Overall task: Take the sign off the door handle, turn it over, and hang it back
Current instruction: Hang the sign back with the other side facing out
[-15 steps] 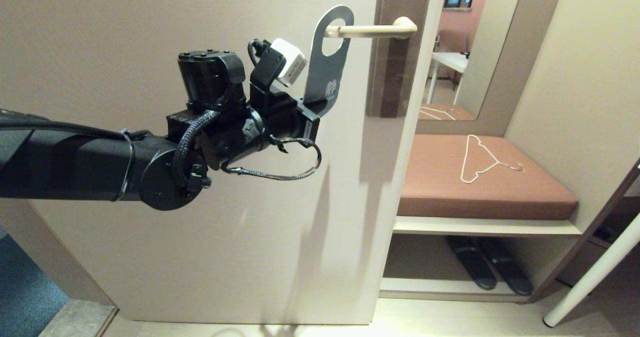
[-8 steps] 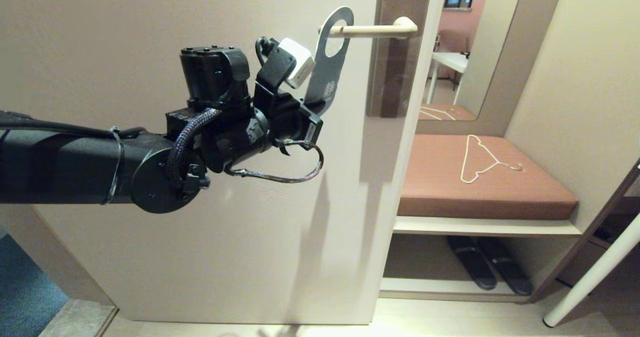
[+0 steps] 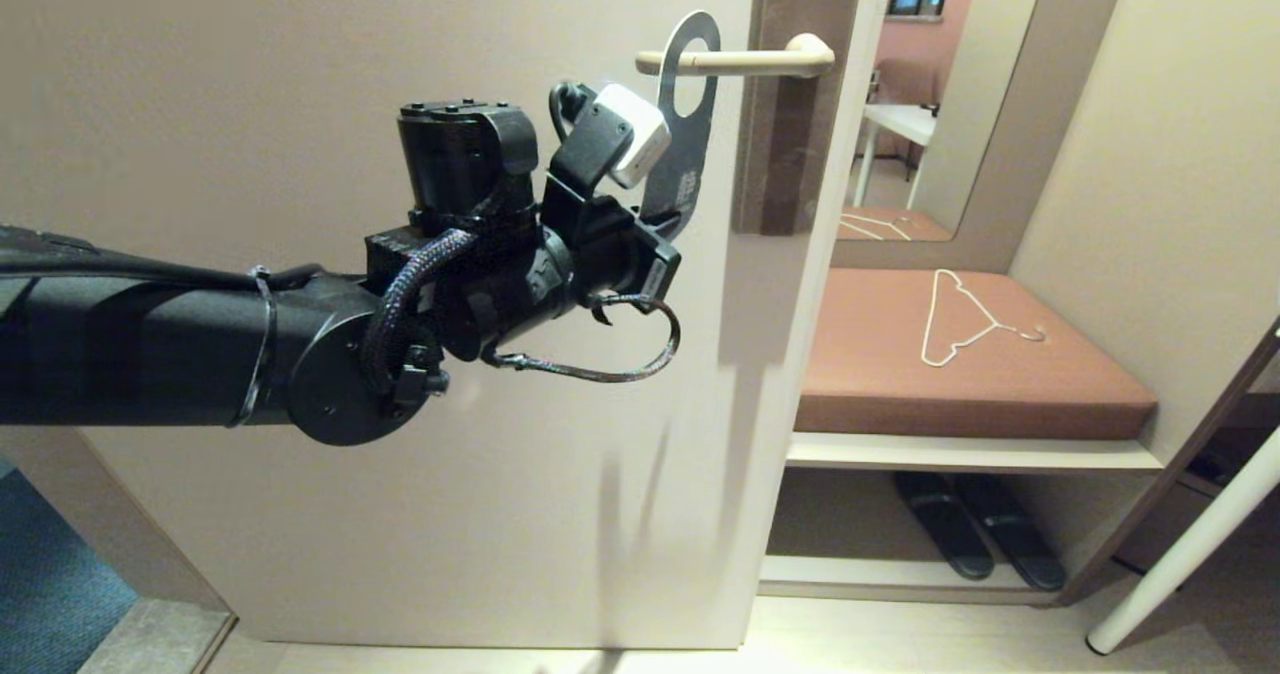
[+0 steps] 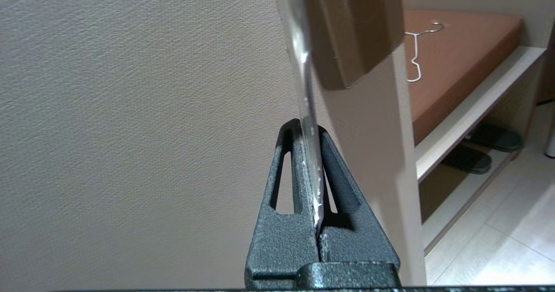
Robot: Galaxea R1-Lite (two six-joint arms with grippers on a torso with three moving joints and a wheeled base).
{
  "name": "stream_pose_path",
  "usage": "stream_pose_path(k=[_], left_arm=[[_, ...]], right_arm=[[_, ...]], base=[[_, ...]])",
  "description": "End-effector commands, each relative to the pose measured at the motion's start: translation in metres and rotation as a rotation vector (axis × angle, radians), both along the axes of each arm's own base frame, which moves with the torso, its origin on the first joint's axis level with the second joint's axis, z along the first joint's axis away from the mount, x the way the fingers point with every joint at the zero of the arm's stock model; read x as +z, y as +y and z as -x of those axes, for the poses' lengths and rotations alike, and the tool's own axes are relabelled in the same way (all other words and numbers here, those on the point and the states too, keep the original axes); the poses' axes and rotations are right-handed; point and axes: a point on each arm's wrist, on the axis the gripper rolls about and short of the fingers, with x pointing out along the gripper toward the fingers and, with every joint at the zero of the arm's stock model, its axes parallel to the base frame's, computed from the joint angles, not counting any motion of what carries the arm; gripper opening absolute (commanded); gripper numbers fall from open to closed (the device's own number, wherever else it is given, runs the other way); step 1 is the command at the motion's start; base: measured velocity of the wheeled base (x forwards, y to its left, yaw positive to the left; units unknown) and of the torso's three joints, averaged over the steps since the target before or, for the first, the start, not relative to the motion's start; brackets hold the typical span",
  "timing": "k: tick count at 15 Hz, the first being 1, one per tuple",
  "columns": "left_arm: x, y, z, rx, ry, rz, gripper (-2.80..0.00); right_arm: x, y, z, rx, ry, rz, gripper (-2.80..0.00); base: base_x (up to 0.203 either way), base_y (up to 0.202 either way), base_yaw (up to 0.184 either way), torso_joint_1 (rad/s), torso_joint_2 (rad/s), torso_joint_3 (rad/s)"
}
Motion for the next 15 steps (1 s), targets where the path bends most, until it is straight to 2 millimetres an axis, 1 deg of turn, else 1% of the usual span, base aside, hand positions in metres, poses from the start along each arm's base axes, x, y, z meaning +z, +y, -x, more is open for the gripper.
stream_pose_path(k=[1, 6, 12, 15], left_arm=[[-0.002, -0.005, 0.0, -0.01, -0.001, -0.002, -2.8], [-0.001, -0.017, -0.012, 0.021, -0.009, 0.004, -2.8], [-0.01, -0.03, -0.01, 0.008, 0.002, -0.015, -2.8], [-0.005, -0.036, -0.014, 0.005, -0.012, -0.003, -2.8]], right_arm=[[0.0, 0.0, 0.0, 0.002, -0.001, 0.001, -2.8], [0.0, 0.0, 0.0, 0.002, -0.001, 0.001, -2.8], [0.0, 0.0, 0.0, 0.002, 0.0, 0.001, -2.8], [0.0, 0.0, 0.0, 0.002, 0.0, 0.001, -2.8]], base=[[0.0, 0.0, 0.0, 0.0, 0.0, 0.0], [0.0, 0.0, 0.0, 0.0, 0.0, 0.0], [0.0, 0.0, 0.0, 0.0, 0.0, 0.0], [0.0, 0.0, 0.0, 0.0, 0.0, 0.0]])
